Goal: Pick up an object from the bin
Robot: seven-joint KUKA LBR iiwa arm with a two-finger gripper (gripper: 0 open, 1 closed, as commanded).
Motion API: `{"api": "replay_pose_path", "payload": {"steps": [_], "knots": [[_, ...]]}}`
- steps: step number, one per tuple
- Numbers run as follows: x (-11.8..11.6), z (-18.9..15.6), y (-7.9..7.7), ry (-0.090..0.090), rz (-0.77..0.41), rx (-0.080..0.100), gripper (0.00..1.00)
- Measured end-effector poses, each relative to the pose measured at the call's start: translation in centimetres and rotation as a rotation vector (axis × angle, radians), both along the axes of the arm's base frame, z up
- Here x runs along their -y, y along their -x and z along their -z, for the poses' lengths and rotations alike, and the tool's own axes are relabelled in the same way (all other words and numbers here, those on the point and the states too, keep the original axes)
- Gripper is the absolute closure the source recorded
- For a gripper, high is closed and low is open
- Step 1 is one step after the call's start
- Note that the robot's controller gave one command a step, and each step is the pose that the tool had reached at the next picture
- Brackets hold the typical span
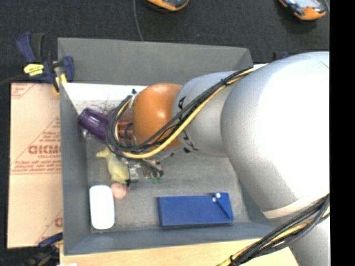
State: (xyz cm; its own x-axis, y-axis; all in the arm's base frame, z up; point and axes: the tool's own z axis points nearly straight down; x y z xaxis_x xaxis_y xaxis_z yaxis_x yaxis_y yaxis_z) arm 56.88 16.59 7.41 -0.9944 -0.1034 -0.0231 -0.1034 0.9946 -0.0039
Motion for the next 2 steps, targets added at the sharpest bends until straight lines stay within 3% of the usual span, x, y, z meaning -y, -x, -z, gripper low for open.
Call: {"api": "replay_pose_path", "payload": {"steps": [1, 2], "knots": [[0.5, -7.6, -0.4, 0.002, -0.014, -0.003, 1.0], [-1.7, -15.9, -0.5, 0.001, -0.001, -0.007, 1.0]]}}
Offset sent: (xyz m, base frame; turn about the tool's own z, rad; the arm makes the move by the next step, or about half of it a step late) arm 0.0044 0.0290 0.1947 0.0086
